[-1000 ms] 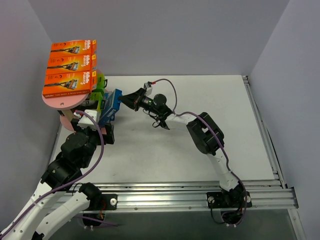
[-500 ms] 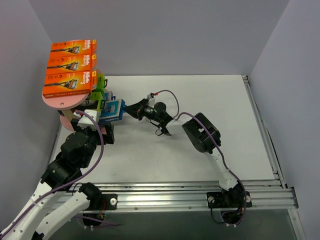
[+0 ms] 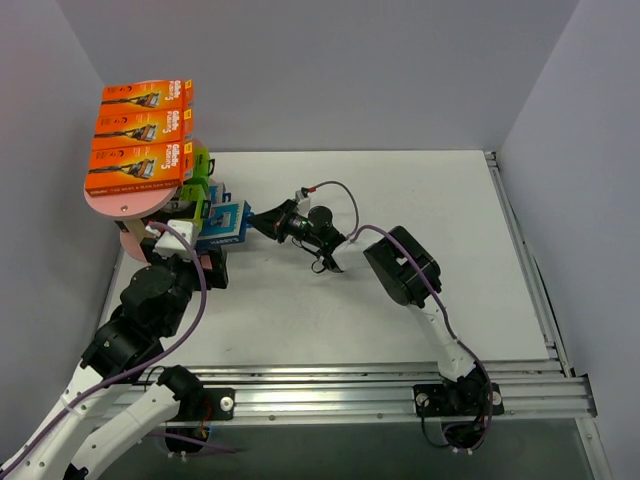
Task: Place and organize the shaving razors onto the shelf
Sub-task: Place the shaving razor onto shelf
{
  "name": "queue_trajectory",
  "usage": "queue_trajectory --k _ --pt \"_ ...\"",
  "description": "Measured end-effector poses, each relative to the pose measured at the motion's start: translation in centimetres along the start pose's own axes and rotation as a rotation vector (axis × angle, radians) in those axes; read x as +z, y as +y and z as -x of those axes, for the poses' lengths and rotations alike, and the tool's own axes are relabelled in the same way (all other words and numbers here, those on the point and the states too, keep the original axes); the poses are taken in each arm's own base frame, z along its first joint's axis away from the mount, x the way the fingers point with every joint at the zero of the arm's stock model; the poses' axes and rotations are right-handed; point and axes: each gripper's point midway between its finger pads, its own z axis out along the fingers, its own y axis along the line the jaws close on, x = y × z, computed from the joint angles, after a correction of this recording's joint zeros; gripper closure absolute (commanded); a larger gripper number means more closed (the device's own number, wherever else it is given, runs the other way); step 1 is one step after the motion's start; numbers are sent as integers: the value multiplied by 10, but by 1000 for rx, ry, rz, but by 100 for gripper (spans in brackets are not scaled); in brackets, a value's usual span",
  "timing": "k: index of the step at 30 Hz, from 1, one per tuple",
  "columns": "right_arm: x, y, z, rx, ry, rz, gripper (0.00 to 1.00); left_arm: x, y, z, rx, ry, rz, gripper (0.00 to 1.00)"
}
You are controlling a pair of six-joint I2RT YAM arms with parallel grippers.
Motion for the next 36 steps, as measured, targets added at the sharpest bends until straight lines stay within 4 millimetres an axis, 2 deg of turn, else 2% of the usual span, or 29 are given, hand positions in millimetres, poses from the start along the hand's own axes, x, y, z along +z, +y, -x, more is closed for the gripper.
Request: queue_trajectory --k 21,31,36 --pt "-1 -4 0 -51 0 -3 100 -3 1 3 -7 -13 -2 5" --pt "8 15 2 -108 3 43 100 -4 0 3 -9 -17 -9 5" --pt "8 16 2 -133 2 46 100 -4 0 4 -10 -18 -16 5"
